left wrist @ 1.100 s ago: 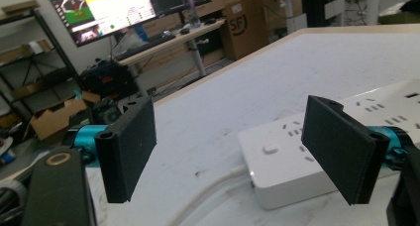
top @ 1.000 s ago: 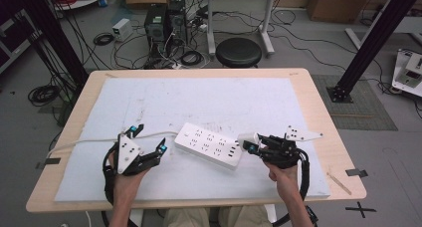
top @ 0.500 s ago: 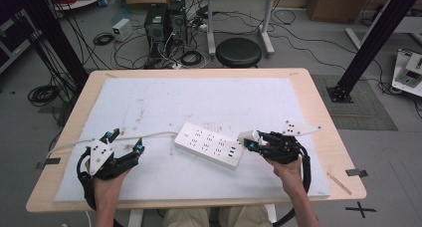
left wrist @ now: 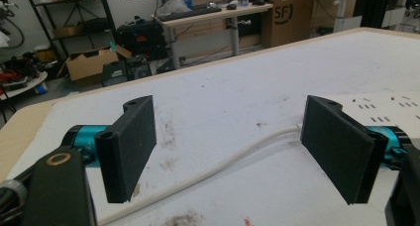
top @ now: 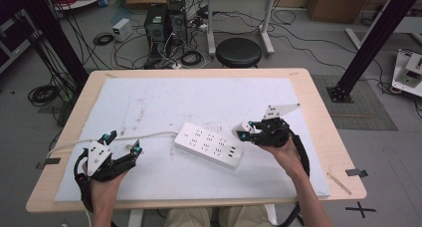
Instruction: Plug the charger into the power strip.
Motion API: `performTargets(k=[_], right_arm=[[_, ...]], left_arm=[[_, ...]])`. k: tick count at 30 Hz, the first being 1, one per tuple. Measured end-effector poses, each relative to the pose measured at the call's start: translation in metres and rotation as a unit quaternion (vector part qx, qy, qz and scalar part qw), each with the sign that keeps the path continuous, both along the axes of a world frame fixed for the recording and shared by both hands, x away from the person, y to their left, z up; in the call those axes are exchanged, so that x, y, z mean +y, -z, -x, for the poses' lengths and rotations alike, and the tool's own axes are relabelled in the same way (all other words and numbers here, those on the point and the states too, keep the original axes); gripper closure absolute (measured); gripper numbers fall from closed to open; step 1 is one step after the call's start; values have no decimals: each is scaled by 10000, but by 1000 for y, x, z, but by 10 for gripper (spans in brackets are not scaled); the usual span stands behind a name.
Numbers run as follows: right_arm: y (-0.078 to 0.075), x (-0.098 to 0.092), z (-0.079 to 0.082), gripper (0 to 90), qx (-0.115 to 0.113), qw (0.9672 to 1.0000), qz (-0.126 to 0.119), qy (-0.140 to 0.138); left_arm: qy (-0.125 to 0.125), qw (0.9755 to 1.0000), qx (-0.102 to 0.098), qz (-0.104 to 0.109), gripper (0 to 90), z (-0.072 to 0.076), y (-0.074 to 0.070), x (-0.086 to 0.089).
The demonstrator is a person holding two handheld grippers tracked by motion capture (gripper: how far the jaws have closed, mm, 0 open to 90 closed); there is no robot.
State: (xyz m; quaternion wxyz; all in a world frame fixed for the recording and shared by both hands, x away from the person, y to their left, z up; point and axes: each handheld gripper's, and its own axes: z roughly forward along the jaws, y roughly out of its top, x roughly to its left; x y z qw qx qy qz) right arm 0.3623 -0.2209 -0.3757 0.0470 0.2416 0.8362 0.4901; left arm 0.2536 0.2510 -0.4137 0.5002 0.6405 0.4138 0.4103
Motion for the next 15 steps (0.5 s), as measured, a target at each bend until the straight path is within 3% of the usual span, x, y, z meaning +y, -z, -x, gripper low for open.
performTargets(k=[4,6,7,10,11,15], right_arm=[[-2,13,-10,634,164,9987,447,-197],[-2,17,-12,634,165,9981,520,-283],[-3,28,-15,634,259,9956,795,-425],[-3,33,-16,633,226,9945,912,-470],[-3,47,-19,633,253,9905,1220,-578],[-3,57,-21,633,292,9864,1500,-603]], left_arm=[[-68,9999,99,-2,216,-2,3,1],[-68,9999,99,-2,216,-2,3,1],[-116,9998,143,-31,216,-3,5,3],[-144,9997,171,-63,216,-3,5,5],[-251,9995,202,-76,216,-3,6,8],[-381,9988,278,-115,216,-2,7,11]])
